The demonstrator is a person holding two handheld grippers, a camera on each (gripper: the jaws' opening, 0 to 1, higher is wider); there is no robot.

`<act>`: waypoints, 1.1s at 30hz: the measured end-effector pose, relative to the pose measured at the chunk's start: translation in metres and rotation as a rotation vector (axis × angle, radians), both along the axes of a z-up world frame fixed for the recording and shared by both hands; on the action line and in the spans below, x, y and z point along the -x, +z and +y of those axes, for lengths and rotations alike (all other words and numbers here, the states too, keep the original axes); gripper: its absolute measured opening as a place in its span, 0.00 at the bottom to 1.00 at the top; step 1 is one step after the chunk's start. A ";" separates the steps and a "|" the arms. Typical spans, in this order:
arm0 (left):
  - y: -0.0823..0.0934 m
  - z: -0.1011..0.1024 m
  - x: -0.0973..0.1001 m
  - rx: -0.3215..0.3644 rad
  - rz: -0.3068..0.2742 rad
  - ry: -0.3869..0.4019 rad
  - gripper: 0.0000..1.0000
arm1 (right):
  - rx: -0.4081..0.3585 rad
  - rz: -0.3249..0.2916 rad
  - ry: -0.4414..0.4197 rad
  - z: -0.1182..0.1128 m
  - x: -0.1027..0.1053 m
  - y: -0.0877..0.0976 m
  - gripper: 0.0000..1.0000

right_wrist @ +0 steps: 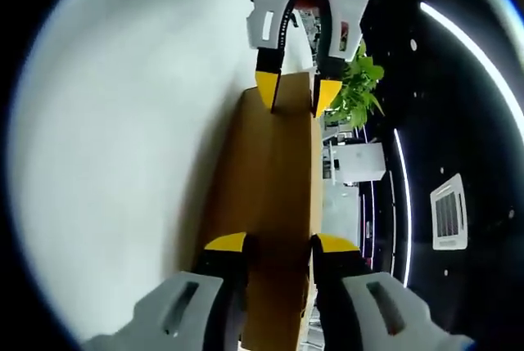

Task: Operate the shoe box by opening the lid, removing the specified soft item, and placing it in the target area until the item is outside and the box remains undamaged.

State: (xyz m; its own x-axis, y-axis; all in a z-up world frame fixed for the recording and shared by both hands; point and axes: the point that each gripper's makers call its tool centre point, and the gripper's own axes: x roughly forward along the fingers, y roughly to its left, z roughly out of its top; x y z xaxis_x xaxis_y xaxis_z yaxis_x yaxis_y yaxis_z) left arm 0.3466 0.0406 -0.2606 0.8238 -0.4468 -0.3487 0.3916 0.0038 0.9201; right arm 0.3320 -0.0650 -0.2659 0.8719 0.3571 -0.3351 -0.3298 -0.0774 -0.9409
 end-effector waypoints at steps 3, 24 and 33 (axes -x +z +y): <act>-0.003 0.000 0.000 -0.007 -0.011 0.001 0.27 | 0.004 -0.010 0.001 0.000 0.000 -0.002 0.30; -0.007 -0.002 -0.001 -0.004 -0.044 0.021 0.27 | -0.093 0.037 -0.020 0.002 -0.001 -0.004 0.30; -0.007 -0.001 -0.003 -0.010 -0.068 0.025 0.27 | -0.039 0.000 -0.010 0.002 -0.006 -0.005 0.31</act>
State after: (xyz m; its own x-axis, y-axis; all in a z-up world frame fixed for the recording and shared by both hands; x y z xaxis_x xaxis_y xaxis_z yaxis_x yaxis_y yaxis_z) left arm 0.3496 0.0393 -0.2672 0.8566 -0.4225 -0.2960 0.3280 0.0032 0.9447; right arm 0.3383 -0.0628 -0.2704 0.8756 0.3612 -0.3207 -0.3301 -0.0372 -0.9432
